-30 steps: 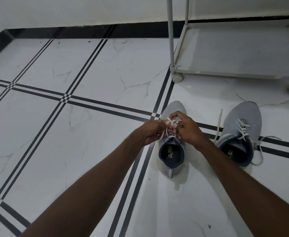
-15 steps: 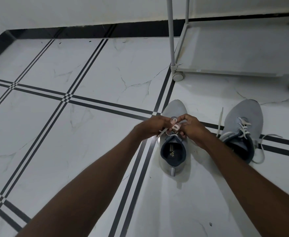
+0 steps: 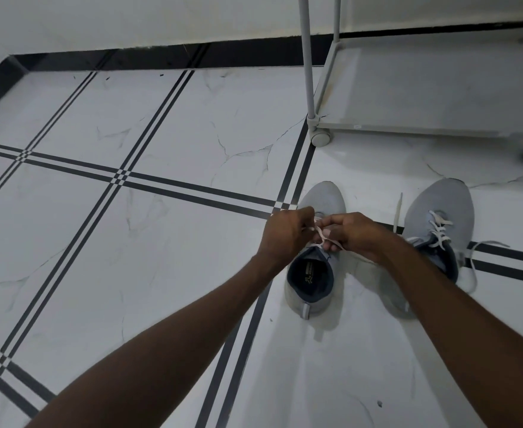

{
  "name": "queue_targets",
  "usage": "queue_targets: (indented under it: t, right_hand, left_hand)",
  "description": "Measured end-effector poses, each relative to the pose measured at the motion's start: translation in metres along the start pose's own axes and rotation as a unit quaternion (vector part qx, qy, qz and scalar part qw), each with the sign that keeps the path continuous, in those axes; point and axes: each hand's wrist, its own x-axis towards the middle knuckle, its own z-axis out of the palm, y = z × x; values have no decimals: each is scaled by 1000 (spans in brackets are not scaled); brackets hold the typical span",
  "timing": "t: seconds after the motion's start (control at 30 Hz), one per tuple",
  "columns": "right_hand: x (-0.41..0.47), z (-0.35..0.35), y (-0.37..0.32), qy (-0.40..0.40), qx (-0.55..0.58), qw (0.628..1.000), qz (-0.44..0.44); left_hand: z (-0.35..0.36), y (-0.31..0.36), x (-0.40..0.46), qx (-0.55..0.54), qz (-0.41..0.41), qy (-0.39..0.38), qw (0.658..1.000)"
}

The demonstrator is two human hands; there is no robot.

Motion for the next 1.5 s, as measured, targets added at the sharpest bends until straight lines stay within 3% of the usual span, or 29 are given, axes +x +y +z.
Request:
queue_targets:
  t: [0.23,0.33,0.4,0.47,0.63,0.7,0.8,0.87,0.93,1.07,1.2,1.3,1.37,1.5]
  right_hand:
    - [-9,6,-8,76,-58,995,-30]
    - [-4,8,-11,118,-203,971,-51]
    - [-3,10,-12,185,-340,918,-82]
    - [-6,4,-5,234,-405,880,-83]
    - [-13,-3,14,284,-436,852,-62]
    - [-13,1,11,275,-456,844,-65]
    - [-13,-2,5,220,-457,858,-78]
    - [-12,-5,2,184,-413,887,-92]
    - [-9,-6,-1,154,-401,898,-96]
    - [-1,-4,-6,107,-462,876,-92]
    - [-1,3,-14,86,-544,829,-96]
    - [-8,-1,-17,98,-575,807,-90]
    - [-10,-5,-14,111,-577,806,-77]
    - [-11,-5,-1,125,-578,804,-64]
  left_hand:
    - [0,1,-7,-135,-83,-11,987]
    - [0,3,-9,-168,-128,-14,977]
    - [-4,0,-10,-216,-200,-7,956]
    - [-12,-11,-13,-268,-279,14,922]
    - [-21,-19,-32,-369,-456,30,809]
    - [-23,-19,-31,-395,-464,11,793]
    - [-35,-24,-24,-477,-398,-47,782]
    - [-41,-28,-21,-481,-344,-97,801]
    - [-46,-30,-18,-399,-275,-169,858]
    - [-51,-29,-10,-174,-124,-259,942]
    - [-49,-18,-8,40,-3,-221,974]
    - [-46,-21,-15,5,-42,-180,983]
    - [-44,-29,-23,-79,-145,-158,974]
    - [-36,-39,-39,-207,-356,-81,908]
